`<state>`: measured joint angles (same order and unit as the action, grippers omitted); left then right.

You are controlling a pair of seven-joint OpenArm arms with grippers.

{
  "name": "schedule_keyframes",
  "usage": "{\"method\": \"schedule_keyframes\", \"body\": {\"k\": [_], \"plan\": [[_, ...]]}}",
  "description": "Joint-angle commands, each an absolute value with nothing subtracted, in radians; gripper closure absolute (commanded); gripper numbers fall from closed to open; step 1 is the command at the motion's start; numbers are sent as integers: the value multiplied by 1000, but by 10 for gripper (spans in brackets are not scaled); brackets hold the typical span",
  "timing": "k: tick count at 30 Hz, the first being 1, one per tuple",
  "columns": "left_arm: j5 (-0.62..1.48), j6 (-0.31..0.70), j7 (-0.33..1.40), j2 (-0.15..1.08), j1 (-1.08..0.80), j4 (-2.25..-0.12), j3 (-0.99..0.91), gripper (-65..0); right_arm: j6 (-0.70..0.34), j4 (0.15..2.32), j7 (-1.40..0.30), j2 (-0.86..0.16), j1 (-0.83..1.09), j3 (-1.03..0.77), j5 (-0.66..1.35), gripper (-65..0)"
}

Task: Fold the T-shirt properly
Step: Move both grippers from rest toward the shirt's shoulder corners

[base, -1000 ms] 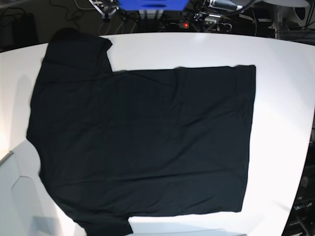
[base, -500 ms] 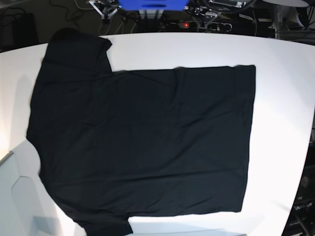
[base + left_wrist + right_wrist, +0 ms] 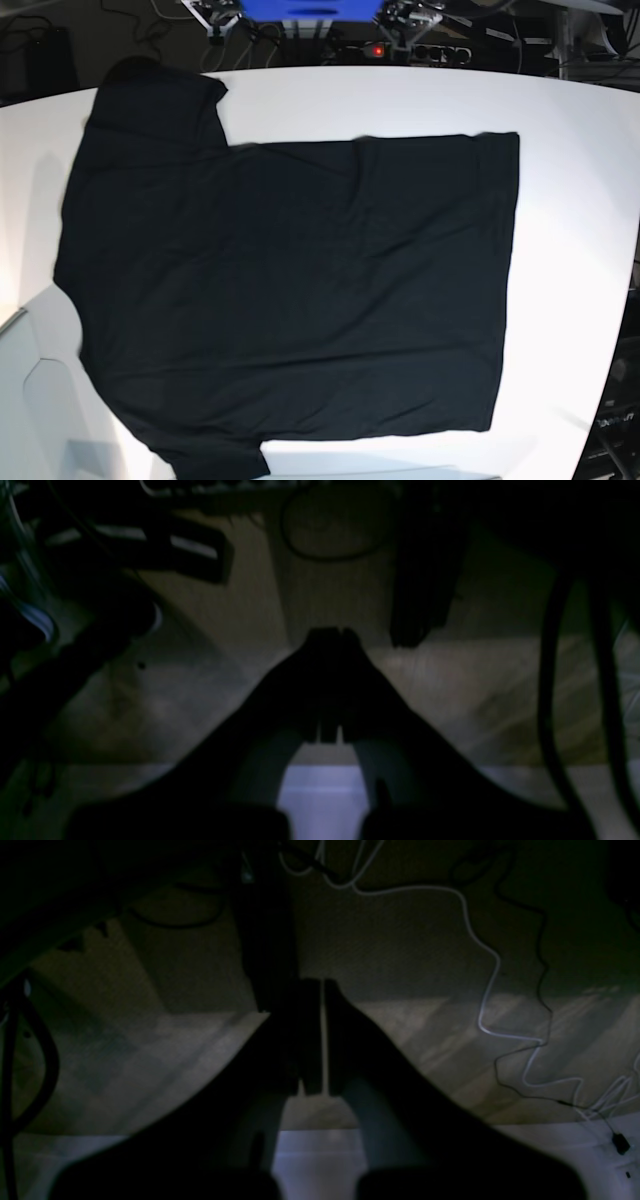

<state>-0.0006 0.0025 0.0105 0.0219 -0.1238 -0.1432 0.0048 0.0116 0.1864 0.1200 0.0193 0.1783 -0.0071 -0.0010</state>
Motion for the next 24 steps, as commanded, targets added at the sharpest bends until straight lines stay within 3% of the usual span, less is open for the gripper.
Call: {"method": "schedule_keyframes", "body": {"k": [1,8,15,24], "plan": [[-5,2,8,24,-128,-145,7,0,-5,189,122,22,185,-4,-2,0],[-1,4,2,24,-133,-147,4,0,-5,202,128,18,219,-8,-1,0],[1,4,-1,51,-160,-174,1,0,-5,463,119,18,375,1,-2,0],[1,4,73,97,-437,-641,-1,0,-7,611,-1,5,449,1,-4,0]]}}
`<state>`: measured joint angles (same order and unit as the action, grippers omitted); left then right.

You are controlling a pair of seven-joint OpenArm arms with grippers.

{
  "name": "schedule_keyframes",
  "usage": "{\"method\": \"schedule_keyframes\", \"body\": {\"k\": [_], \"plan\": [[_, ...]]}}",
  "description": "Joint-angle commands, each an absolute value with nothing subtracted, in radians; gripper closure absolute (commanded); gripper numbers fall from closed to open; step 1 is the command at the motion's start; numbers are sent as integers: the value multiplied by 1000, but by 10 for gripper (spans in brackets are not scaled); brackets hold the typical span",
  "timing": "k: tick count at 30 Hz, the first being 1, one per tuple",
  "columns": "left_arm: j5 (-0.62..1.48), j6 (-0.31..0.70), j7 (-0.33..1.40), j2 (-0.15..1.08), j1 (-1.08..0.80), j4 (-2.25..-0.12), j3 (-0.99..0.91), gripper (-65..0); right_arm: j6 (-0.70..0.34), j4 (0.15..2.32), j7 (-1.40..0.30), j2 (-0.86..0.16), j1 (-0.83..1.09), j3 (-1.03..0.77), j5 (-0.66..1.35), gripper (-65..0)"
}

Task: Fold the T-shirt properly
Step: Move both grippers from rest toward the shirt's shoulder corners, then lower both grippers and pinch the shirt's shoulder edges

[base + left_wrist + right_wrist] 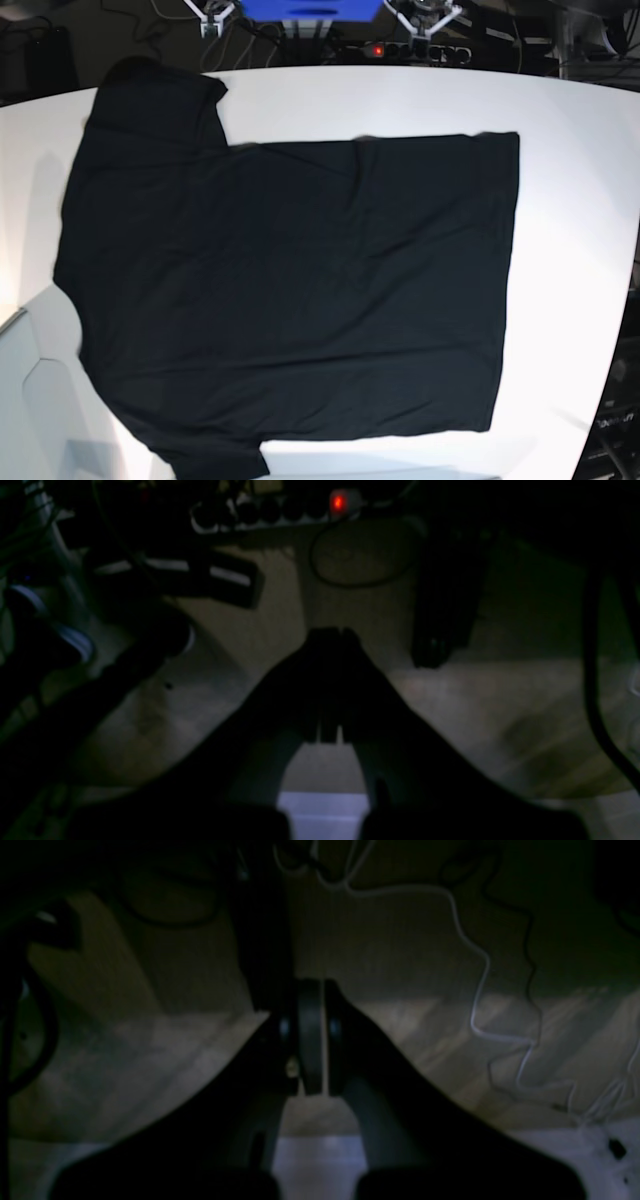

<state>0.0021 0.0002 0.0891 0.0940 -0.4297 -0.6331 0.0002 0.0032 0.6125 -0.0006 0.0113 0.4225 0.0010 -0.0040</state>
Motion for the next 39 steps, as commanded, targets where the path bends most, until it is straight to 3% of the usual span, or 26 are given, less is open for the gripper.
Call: {"method": "schedule_keyframes", "body": {"k": [1,9,20,26,33,36,39], "plan": [[1,4,82,99,-466,-694,-1,0,-7,645,-1,4,467,7,-4,0],[64,4,85,142,-759,-1150,-1,0,-7,1098,-10,-50,742,127,-4,0],[386,4,85,372,-1072,-1690,-31,0,-5,1603,-10,-142,1038,125,-2,0],[397,5,87,297,-1173,-1913,-248,0,-4,1819,-10,-171,1162,116,-2,0],[397,7,87,257,-1098,-1963,-429,0,-4,2041,-7,-163,1224,36,-4,0],[404,7,88,255,-1043,-1957,-469,-57,-4,2040,-10,-166,1173,36,-4,0],[406,7,88,252,-997,-1954,-483,-186,-4,2041,-10,-162,1136,36,-4,0]]}}
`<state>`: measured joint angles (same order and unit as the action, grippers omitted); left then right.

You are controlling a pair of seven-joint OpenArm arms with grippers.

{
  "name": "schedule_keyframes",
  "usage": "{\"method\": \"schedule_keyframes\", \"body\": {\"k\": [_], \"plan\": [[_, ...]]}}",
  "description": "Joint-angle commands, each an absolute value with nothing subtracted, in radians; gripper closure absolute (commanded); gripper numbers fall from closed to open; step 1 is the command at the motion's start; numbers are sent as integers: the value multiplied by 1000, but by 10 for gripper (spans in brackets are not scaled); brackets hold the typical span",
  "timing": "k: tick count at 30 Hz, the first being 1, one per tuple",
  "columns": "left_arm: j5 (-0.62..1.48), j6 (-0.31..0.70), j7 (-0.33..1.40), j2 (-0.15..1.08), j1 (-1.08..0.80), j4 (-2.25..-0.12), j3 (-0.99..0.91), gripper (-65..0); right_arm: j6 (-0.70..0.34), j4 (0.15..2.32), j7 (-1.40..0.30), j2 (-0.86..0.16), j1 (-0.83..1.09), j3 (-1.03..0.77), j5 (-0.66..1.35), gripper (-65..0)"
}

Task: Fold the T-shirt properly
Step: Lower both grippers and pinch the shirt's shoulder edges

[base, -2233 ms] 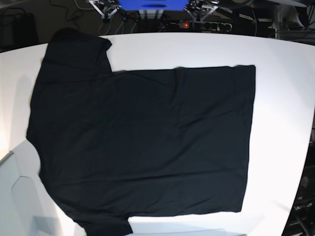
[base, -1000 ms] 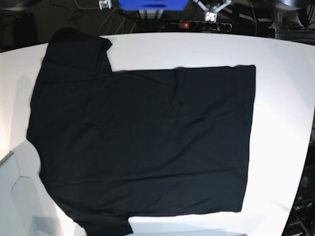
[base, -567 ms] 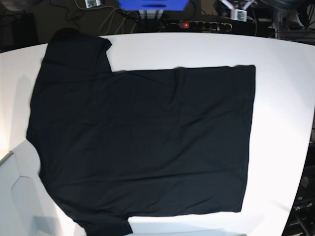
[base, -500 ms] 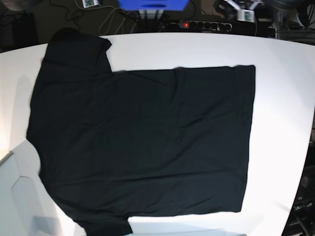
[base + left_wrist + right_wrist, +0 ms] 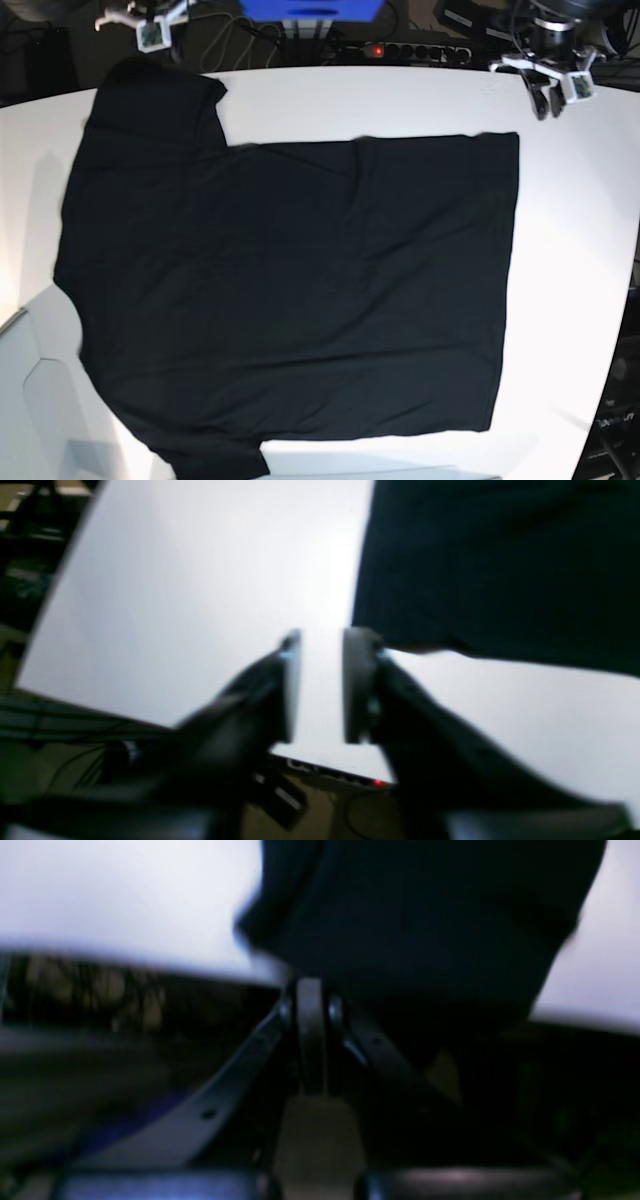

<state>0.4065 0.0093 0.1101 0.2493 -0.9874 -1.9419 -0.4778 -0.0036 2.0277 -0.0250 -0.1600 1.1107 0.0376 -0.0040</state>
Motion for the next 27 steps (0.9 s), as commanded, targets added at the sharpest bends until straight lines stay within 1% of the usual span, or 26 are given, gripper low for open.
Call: {"method": "schedule_keyframes", "body": {"k": [1,2,3,6,9,12,15,22,23,27], "plan": [[406,7,88,252,-980,-1954,-483,-233,-4,2041,-10,-162,1119,36,-4,0],[406,7,88,252,-963,-1952,-483,-270,-4,2041,-10,-162,1101,36,-4,-15],[406,7,88,252,-943,-1951,-483,-292,-4,2041,-10,-160,1086,36,-4,-45],[398,7,94,251,-891,-1920,-476,-298,-4,2041,-10,-151,1047,36,-4,-145],[407,7,170,249,-814,-1873,-481,-301,-4,2040,-10,-150,1020,36,-4,-242],[407,7,268,245,-727,-1808,-481,-302,-4,2040,-10,-150,1009,36,-4,-296],[407,7,295,229,-668,-1759,-481,-303,-4,2040,-10,-150,1009,36,-2,-310],[407,10,303,216,-630,-1735,-472,-303,-4,2040,-10,-150,1009,36,-2,-311],[407,30,303,211,-628,-1730,-472,-304,-4,2040,-10,-150,1006,36,-2,-311],[407,168,303,206,-627,-1687,-478,-303,-4,2040,-10,-150,1001,36,-2,-311]]}}
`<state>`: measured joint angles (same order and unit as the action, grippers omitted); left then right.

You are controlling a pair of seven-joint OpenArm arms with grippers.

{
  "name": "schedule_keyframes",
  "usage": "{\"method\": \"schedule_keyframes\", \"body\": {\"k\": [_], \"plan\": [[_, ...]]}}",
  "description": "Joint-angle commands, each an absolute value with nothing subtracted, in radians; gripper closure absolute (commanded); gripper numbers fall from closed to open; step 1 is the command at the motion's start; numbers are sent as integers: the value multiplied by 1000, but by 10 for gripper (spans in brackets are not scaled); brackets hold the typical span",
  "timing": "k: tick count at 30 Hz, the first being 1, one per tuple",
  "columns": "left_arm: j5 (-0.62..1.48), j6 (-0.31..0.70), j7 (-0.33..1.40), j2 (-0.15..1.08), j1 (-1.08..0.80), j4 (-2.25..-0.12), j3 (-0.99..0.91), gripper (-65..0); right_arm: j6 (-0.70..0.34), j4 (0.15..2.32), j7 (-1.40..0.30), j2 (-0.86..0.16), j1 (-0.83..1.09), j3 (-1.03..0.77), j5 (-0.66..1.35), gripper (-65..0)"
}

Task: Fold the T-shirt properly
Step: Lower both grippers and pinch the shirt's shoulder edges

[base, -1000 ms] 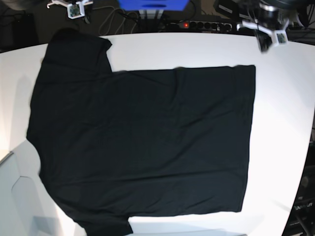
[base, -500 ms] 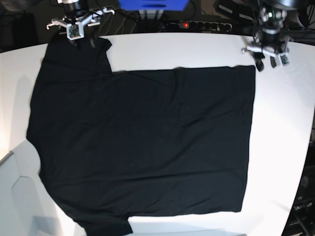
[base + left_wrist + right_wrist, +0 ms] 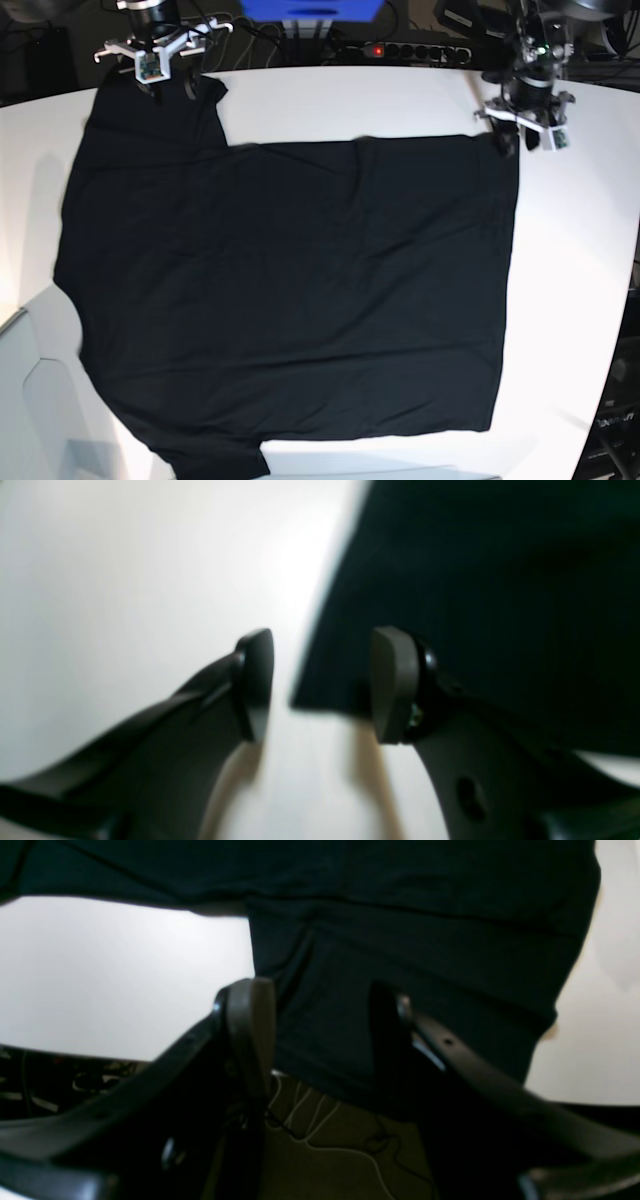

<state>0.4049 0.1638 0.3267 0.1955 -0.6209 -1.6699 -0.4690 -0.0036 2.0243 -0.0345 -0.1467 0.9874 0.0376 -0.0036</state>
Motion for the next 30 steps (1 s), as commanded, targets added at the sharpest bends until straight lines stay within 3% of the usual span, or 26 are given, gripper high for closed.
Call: {"method": "schedule_keyframes", "body": {"k": [1,23,30], "plan": [[407,174,303,206,-627,-1684,-476,-303,-4,2040,-10,-150,1000,36,-2,-311],[397,179,303,171,-630,-1618,-483,-296,-4,2040,-10,-150,993,36,-2,-312],[406,183,300,174,-630,-1618,-483,-155,-4,2038,-15,-147,941,-39,-2,-312]]}}
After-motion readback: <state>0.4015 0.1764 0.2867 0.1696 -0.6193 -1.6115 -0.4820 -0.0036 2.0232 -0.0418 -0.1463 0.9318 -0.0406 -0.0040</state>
